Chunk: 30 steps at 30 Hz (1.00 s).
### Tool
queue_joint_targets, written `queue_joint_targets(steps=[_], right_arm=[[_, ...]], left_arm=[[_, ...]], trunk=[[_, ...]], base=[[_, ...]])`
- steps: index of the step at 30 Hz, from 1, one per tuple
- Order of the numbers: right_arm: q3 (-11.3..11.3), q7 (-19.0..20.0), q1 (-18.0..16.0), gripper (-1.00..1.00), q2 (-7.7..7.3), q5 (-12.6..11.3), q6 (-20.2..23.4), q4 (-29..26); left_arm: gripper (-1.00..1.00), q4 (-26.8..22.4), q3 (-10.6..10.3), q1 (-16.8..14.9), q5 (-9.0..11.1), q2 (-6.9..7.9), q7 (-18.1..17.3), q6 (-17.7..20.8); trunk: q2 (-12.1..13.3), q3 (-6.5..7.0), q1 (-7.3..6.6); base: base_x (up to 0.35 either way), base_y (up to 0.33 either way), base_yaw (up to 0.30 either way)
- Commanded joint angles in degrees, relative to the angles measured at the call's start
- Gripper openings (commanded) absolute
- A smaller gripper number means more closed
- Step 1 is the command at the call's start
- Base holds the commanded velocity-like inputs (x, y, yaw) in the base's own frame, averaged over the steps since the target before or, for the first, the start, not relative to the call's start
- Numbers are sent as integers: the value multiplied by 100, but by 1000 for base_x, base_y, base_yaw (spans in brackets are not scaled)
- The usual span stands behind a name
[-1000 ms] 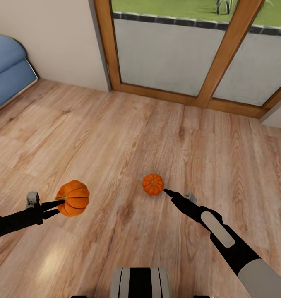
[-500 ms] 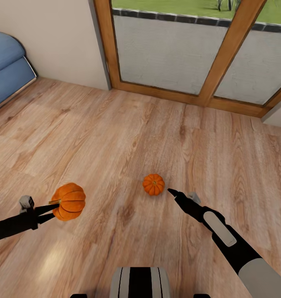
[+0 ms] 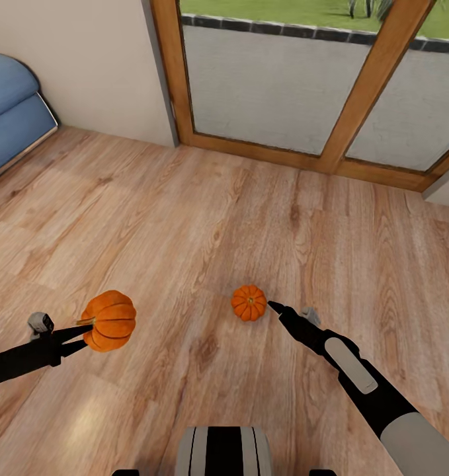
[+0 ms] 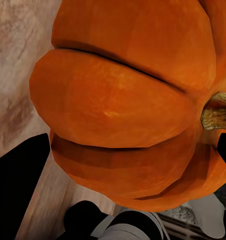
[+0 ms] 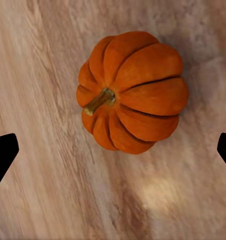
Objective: Place each of the two pumpkins and all three candles from the living room inside a cabinet in the living room (use any cabinet), then make sure every cabinet is closed, and position the cauldron so it is next to a table in the living room.
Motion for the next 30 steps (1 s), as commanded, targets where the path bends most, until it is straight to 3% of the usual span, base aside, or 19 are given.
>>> queue_joint_targets(steps=[1,13,30], right_arm=[[12,-23,-3,100,-2,-44,2,-6],[10,-23,-3,100,11,-44,2,-6],[12,-23,-3,100,21,-36,2,-6]], left_arm=[[-100,0,1,-2,10,1,-9,30],[-100,-1,1,-2,20,7,-9,30],[-100,0,13,-2,-4,51,-17,30]], trunk=[[-1,-3,0],[-1,-3,0],[-1,-3,0]], base=[[137,39,0],[94,45,0],[5,3,0]])
